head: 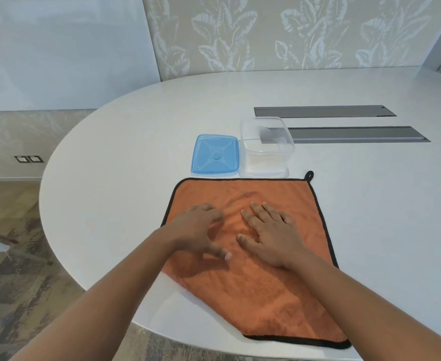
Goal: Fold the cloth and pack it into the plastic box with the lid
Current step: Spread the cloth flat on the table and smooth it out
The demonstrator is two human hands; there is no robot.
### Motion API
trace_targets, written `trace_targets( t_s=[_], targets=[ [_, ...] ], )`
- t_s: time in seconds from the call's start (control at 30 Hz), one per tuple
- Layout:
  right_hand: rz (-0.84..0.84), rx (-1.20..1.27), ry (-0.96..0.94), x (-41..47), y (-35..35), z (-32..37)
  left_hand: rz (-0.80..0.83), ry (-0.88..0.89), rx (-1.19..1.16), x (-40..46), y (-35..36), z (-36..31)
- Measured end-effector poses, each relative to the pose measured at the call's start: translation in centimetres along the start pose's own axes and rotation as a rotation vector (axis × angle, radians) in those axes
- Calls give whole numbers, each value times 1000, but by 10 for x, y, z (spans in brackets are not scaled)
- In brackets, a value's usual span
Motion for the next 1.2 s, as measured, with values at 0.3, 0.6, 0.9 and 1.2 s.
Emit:
trace_targets(
  t_s=[0.3, 0.6, 0.9, 1.2],
  targets=[
    [3, 9, 0, 0, 0, 0, 364, 23, 361, -47, 13, -41],
    [11, 10, 4, -1, -1, 1, 248, 97, 292, -39, 8, -42],
    [-2, 7, 8, 3, 1, -1, -123, 174, -21, -23, -3, -23],
    [-20, 23, 6, 4, 3, -3, 113, 76, 102, -28, 5, -33]
  ],
)
Point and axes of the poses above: each hand's wrist, its own x-axis towards the middle knuckle, its own y-axis out of the palm, z = x × y, the point moved 3 cm from there along x, towards the middle knuckle, and after that the axes turned 6 degrees about z, right-handed, at the moved point
